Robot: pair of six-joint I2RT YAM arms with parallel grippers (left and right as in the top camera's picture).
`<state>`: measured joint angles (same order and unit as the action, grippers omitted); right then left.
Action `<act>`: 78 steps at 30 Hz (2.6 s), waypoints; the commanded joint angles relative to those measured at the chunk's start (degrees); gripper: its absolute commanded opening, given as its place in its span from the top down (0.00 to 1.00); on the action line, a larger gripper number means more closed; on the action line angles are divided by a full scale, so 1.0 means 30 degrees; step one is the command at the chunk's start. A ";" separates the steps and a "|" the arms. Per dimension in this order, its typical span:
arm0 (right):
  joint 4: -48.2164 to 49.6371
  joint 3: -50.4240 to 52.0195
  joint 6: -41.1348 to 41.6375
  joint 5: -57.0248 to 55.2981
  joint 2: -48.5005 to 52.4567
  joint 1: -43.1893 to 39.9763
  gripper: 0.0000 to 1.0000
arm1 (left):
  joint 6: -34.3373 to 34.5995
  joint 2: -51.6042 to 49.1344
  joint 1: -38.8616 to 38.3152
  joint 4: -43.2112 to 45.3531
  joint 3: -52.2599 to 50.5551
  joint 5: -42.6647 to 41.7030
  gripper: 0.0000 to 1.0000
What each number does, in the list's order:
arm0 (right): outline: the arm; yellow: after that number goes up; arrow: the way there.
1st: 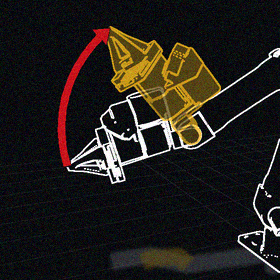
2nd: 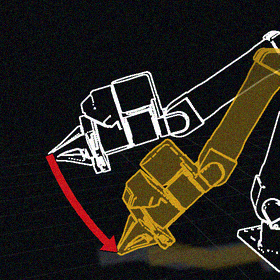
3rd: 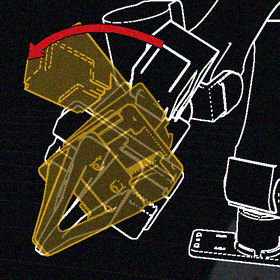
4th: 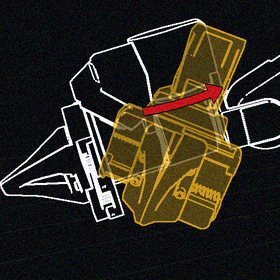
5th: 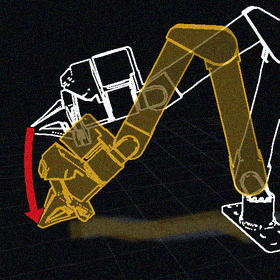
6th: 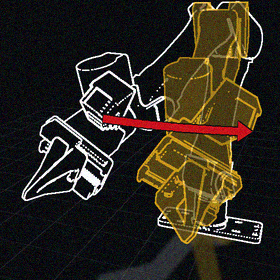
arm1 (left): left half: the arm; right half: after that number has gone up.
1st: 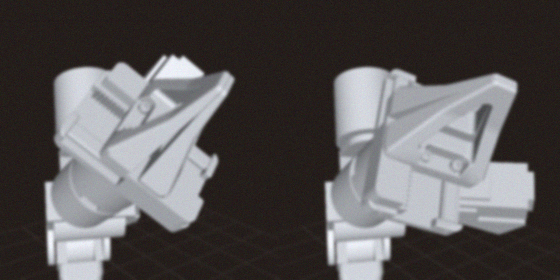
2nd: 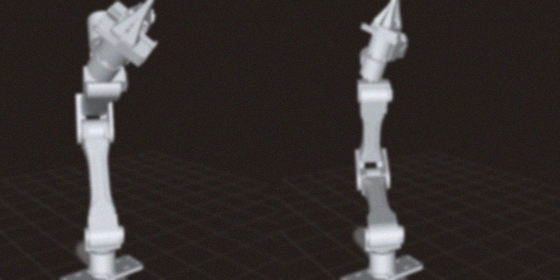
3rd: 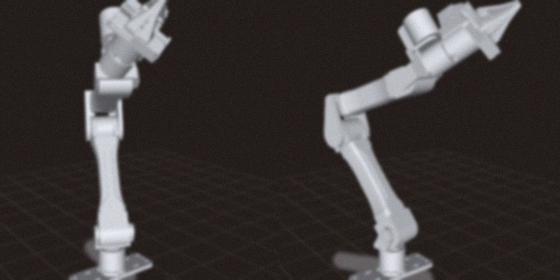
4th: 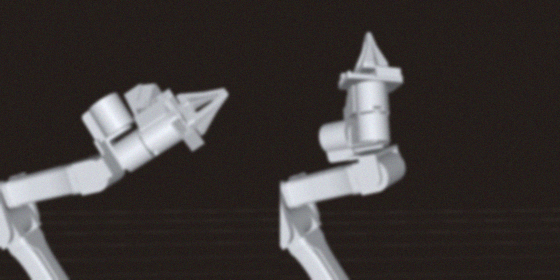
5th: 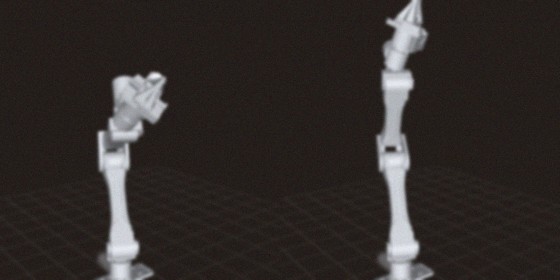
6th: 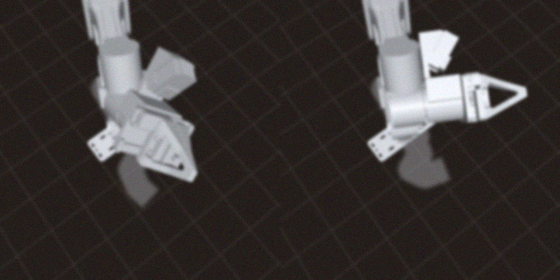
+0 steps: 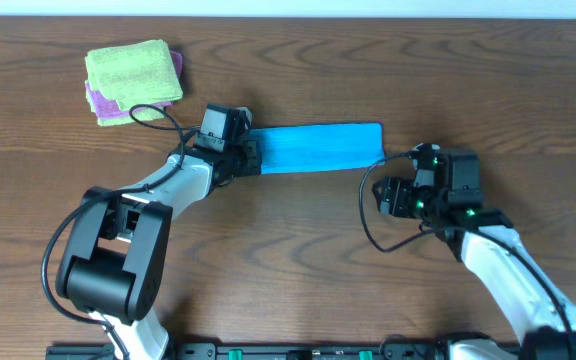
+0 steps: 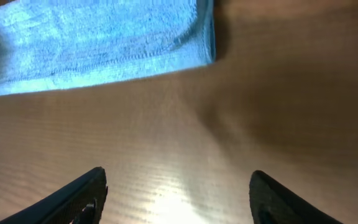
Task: Fold the cloth
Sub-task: 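Move the right gripper to the strip's right end and grasp it, then lift the right end and fold it leftward toward the left gripper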
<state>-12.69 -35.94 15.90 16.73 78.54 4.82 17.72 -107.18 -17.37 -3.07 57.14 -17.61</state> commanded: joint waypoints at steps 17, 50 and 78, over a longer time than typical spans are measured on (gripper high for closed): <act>0.5938 -0.0423 0.2994 0.3082 0.5122 -0.1530 0.32 | -0.0328 -0.0277 -0.0015 -0.0138 0.0437 -0.0015 0.94; 0.2178 -0.5909 0.1253 0.9194 1.0112 -0.4459 0.26 | -0.0335 -0.0277 -0.0015 -0.0270 0.0437 -0.0007 0.94; 0.5217 -0.5916 0.5486 1.1089 1.2706 -0.2288 0.23 | -0.0335 -0.0277 -0.0015 -0.0255 0.0437 -0.0007 0.94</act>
<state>4.36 -54.59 30.04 51.20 114.30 -3.57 17.72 -107.20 -17.37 -3.66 57.14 -17.61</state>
